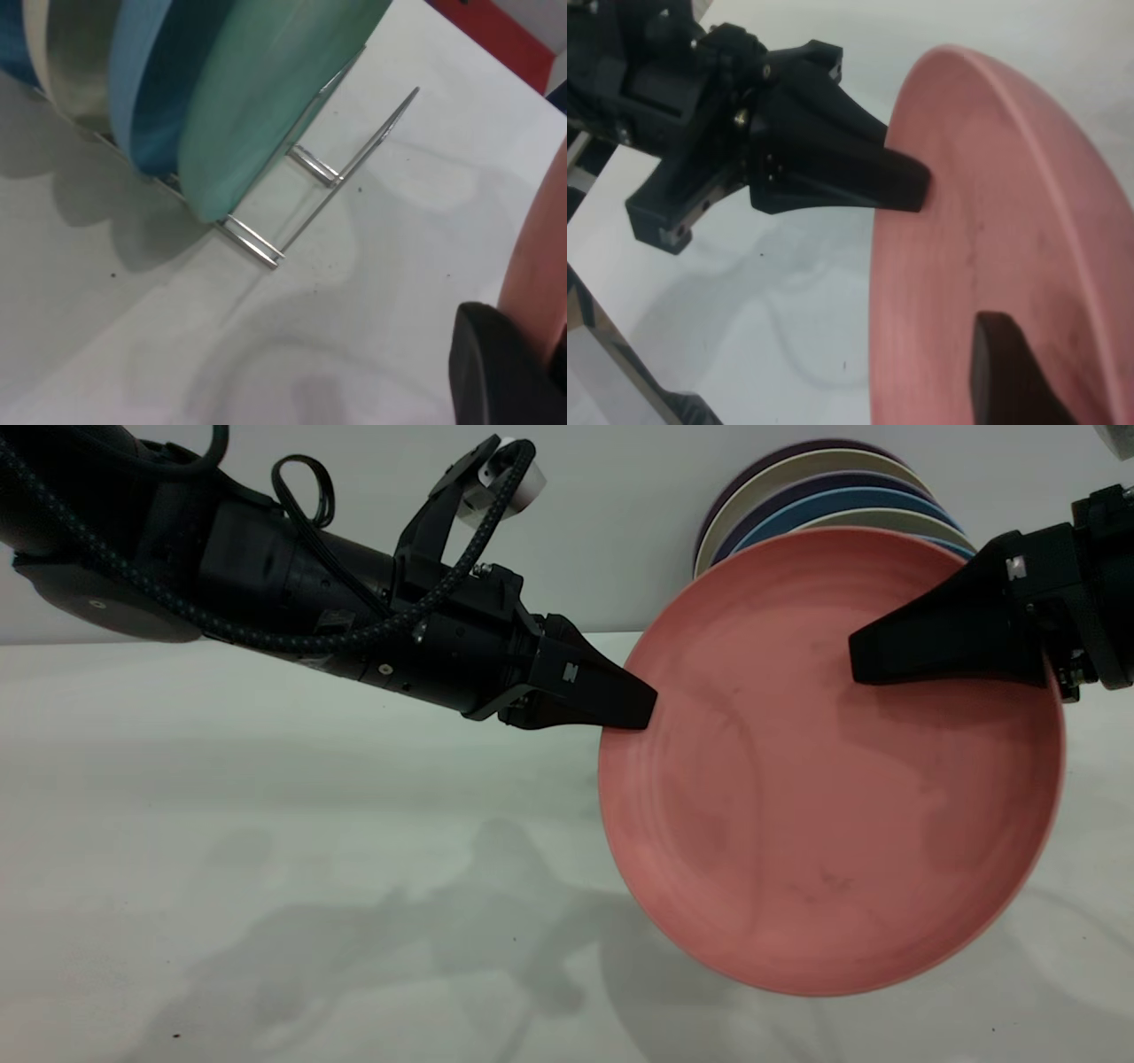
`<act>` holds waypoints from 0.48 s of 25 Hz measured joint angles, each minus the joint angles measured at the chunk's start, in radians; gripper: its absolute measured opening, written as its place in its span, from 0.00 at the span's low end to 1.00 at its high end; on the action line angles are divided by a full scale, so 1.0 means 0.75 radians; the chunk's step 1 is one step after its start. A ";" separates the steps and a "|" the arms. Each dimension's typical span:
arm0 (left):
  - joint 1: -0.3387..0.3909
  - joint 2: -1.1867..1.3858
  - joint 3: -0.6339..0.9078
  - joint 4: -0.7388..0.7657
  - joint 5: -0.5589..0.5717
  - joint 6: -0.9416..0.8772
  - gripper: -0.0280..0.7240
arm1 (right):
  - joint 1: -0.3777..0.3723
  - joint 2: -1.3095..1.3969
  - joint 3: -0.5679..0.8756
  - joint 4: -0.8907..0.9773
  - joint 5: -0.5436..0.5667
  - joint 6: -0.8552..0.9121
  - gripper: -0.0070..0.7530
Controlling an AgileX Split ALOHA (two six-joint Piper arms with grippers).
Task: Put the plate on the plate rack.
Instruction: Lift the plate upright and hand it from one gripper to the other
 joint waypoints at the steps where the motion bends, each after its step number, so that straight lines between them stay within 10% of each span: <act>1: 0.000 0.000 0.000 0.001 0.008 0.000 0.06 | 0.000 0.000 0.000 -0.001 -0.002 0.000 0.31; 12: 0.003 0.000 0.000 0.000 0.026 -0.017 0.08 | 0.000 0.000 0.000 -0.010 -0.060 -0.003 0.21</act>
